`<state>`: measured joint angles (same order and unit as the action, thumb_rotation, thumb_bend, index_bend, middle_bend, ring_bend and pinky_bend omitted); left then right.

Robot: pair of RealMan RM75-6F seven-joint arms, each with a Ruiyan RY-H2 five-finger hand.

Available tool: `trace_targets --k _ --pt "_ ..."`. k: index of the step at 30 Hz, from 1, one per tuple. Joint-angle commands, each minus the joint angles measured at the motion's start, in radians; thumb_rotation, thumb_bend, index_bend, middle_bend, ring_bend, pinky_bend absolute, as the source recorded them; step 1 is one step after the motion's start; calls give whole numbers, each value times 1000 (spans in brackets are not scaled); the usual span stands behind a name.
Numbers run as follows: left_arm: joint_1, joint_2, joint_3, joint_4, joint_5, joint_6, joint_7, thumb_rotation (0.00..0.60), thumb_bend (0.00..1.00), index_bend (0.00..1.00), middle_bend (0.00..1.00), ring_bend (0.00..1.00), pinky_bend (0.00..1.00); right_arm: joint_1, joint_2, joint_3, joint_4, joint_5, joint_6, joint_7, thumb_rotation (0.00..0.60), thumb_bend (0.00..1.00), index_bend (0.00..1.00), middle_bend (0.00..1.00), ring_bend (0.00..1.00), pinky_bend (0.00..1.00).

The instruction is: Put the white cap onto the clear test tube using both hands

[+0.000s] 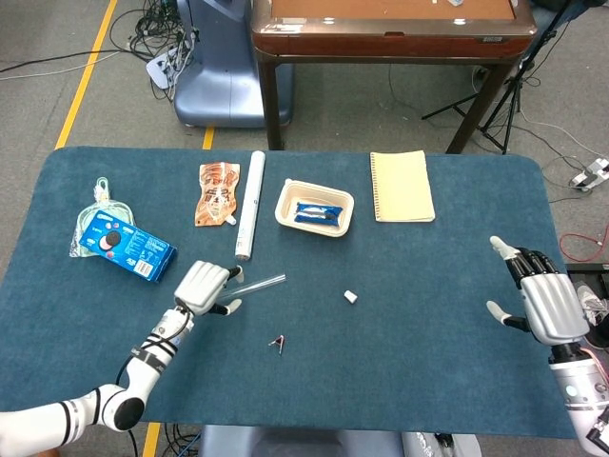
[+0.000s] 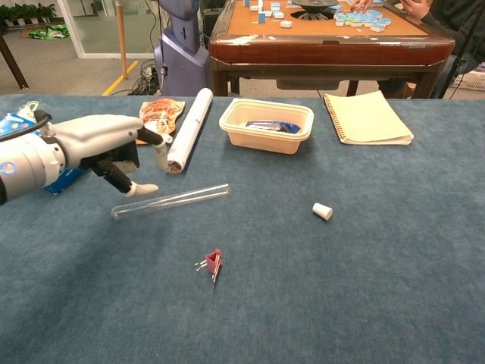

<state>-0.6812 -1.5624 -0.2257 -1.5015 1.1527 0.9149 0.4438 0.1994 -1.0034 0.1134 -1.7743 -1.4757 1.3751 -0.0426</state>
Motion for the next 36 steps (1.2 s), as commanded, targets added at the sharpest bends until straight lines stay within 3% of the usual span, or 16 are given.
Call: trace_targets --k 1,6,10,13,15,16,20,27,36 --pt "-45 -41 -6 22 -74 -24 71 390 235 421 1000 1000 1000 0 1 -3 4 2 -3 10 600 202 67 215 180 205" --pt "-96 -91 -13 59 -164 -38 133 339 222 400 1000 1000 1000 -2 7 -8 14 3 -10 36 600 202 67 219 181 205" --pt "-132 -137 -16 112 -211 -41 158 343 217 396 1000 1000 1000 -5 12 -9 19 7 -7 47 600 203 67 219 182 205" --pt "-155 -171 -16 162 -231 -40 170 391 217 397 1000 1000 1000 -7 13 -10 24 9 -7 56 600 203 67 219 182 205" --pt "-169 -189 -19 191 -248 -45 171 483 217 397 1000 1000 1000 -8 15 -12 26 11 -10 61 600 203 67 219 182 205" --pt "-174 -196 -19 202 -257 -48 171 502 217 397 1000 1000 1000 -8 15 -12 27 12 -10 61 600 203 67 219 182 205" --pt "-194 -217 -20 243 -284 -59 175 510 217 404 1000 1000 1000 -8 15 -11 28 12 -9 65 600 203 67 220 183 205" --pt "-222 -221 -14 263 -330 -81 185 502 217 434 1000 1000 1000 -9 18 -11 27 17 -8 64 600 203 67 220 183 205" --pt "-230 -161 33 154 -377 -77 231 444 217 462 1000 1000 1000 -15 18 -15 26 17 -3 66 600 203 67 220 183 205"
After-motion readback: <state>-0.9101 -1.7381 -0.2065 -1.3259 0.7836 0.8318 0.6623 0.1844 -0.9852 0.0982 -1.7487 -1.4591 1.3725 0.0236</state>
